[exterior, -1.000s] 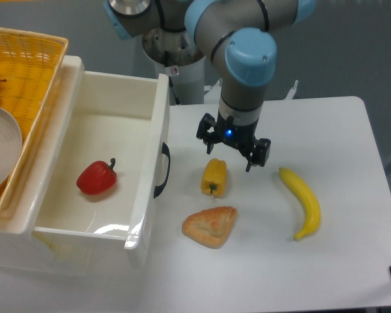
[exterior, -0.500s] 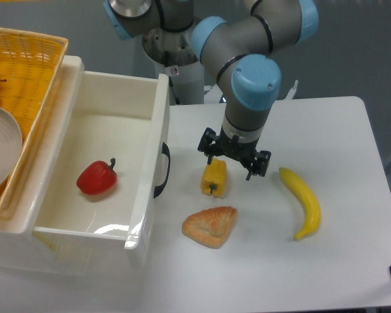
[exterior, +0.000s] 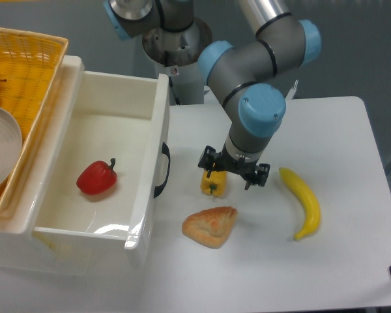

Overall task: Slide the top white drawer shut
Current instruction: 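Move the gripper down and toward the drawer's black handle side, then bring the gripper against the drawer front beside the black handle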

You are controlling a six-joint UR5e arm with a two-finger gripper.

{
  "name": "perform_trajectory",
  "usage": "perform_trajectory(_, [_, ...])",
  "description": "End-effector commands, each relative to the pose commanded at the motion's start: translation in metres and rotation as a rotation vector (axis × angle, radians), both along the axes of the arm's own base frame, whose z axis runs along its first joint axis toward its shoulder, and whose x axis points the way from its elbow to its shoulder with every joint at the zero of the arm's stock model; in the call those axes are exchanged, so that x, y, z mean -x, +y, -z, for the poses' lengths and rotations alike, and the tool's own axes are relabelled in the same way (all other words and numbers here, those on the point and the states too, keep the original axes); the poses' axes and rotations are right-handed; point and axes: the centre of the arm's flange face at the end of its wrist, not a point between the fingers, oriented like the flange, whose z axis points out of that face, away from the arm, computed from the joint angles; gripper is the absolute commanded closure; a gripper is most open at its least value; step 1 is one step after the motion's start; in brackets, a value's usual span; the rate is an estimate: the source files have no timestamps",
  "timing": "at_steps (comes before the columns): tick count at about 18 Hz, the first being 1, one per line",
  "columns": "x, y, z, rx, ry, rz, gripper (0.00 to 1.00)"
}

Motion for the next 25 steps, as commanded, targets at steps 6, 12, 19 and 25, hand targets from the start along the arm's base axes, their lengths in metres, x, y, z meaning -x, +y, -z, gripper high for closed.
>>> perform_trajectory(6, [-0.008,0.009,0.015,0.021,-0.038,-0.036,0.00])
perform_trajectory(12, [-0.021,0.018,0.027,0.024,-0.067,-0.023,0.00])
perform_trajectory(19, [-0.027,0.022,0.029,0.019,-0.097,-0.019,0.00])
perform_trajectory(25, [-0.038,0.030,0.030,0.021,-0.101,0.001,0.00])
